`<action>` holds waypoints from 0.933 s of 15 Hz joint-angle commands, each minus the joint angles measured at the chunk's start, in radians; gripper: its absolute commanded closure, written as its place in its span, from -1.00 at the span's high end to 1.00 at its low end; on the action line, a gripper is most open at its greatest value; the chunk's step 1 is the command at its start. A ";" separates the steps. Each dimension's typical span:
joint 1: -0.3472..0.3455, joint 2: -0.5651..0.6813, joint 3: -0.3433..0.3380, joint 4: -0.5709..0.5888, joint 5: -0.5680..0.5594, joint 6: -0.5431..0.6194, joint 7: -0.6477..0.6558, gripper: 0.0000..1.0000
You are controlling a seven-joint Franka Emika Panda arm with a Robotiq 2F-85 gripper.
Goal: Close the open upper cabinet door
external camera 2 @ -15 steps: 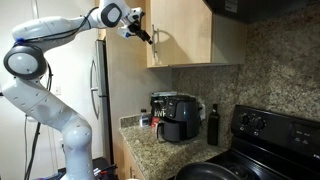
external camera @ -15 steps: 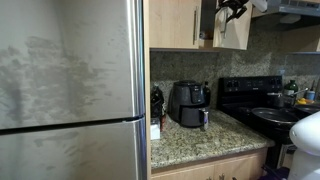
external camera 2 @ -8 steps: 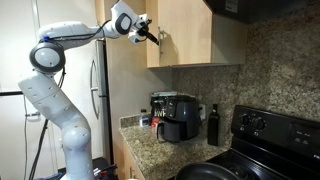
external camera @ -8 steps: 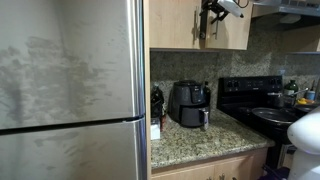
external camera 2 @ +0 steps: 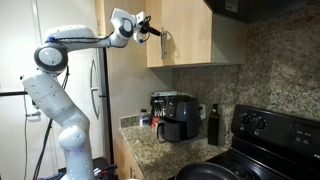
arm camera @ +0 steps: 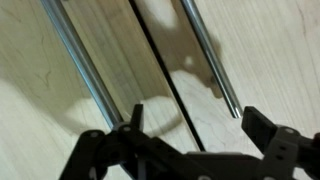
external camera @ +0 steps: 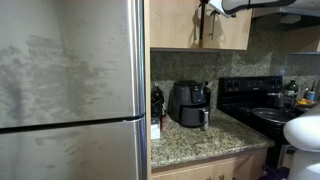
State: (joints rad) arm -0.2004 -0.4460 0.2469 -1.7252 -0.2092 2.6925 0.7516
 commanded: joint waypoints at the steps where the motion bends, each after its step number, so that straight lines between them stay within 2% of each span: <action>1: -0.117 -0.005 0.020 -0.040 -0.080 0.131 0.100 1.00; 2: -0.126 0.003 0.022 -0.038 -0.082 0.139 0.120 1.00; 5: -0.056 0.057 -0.017 0.018 0.010 0.074 0.094 1.00; 7: -0.064 0.086 -0.012 0.064 0.029 0.047 0.111 1.00; 9: -0.099 0.116 0.016 0.115 0.007 0.020 0.145 1.00; 12: -0.182 0.158 0.084 0.201 -0.117 -0.046 0.266 1.00; 14: -0.198 0.184 0.119 0.252 -0.186 -0.102 0.328 1.00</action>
State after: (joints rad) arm -0.3009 -0.3228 0.3341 -1.5867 -0.2929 2.6817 1.0186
